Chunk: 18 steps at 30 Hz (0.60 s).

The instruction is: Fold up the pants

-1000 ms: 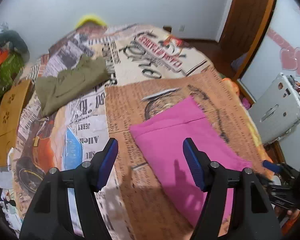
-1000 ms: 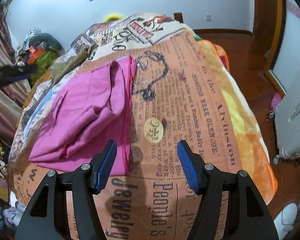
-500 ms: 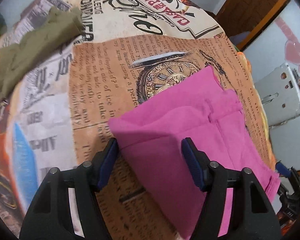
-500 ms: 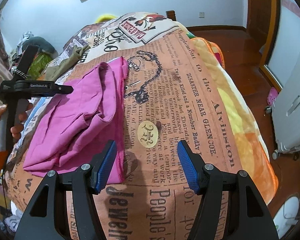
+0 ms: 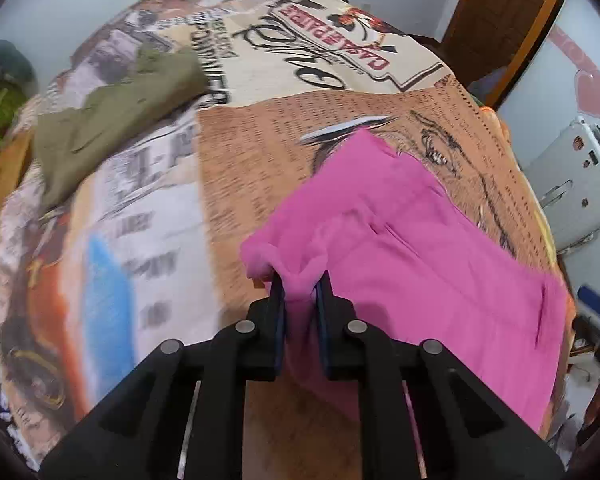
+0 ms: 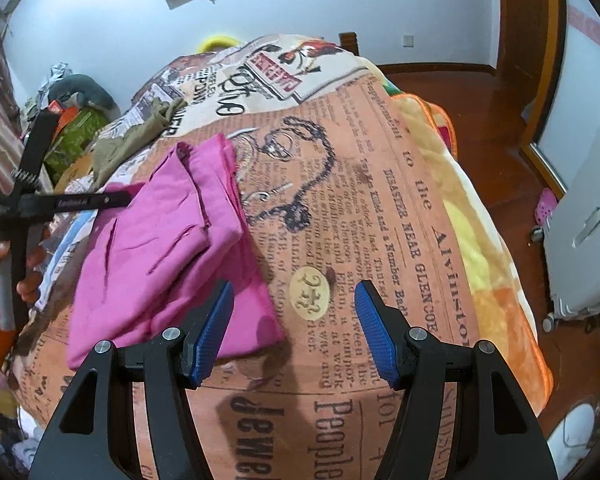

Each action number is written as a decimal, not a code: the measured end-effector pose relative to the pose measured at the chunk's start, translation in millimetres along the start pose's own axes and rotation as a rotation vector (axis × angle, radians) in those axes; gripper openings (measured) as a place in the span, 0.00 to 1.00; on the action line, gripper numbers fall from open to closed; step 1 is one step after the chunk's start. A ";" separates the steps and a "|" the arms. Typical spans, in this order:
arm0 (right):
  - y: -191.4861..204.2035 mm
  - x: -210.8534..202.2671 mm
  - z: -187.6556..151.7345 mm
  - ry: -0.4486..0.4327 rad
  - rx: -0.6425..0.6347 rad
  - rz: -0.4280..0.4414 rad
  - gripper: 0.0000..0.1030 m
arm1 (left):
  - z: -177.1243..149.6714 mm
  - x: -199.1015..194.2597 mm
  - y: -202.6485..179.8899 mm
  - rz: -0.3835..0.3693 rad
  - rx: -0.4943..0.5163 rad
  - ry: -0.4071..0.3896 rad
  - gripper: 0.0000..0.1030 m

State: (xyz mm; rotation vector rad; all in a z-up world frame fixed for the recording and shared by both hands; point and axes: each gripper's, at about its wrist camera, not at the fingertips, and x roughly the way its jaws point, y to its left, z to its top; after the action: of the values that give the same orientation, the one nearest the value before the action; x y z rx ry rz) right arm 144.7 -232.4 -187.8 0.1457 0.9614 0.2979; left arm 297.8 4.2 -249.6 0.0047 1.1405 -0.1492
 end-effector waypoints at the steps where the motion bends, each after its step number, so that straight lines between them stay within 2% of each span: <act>1: 2.4 -1.1 0.9 -0.003 -0.005 0.005 0.57 | -7.8 -8.2 5.4 0.011 -0.006 -0.007 0.13; 8: 29.7 -0.1 6.9 -0.009 -0.052 0.067 0.57 | -59.1 -50.0 50.3 0.017 -0.152 -0.037 0.12; 13: 58.0 6.2 7.5 -0.003 -0.112 0.103 0.57 | -91.0 -72.0 66.0 0.042 -0.204 -0.066 0.12; 18: 83.8 14.5 8.1 0.013 -0.153 0.154 0.57 | -115.6 -87.3 77.4 0.026 -0.236 -0.067 0.12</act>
State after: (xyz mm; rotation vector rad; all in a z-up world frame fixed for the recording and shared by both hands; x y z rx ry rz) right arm 143.6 -148.2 -173.4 0.0781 0.9379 0.5134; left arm 166.9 100.2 -224.5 -0.1936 1.0855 0.0094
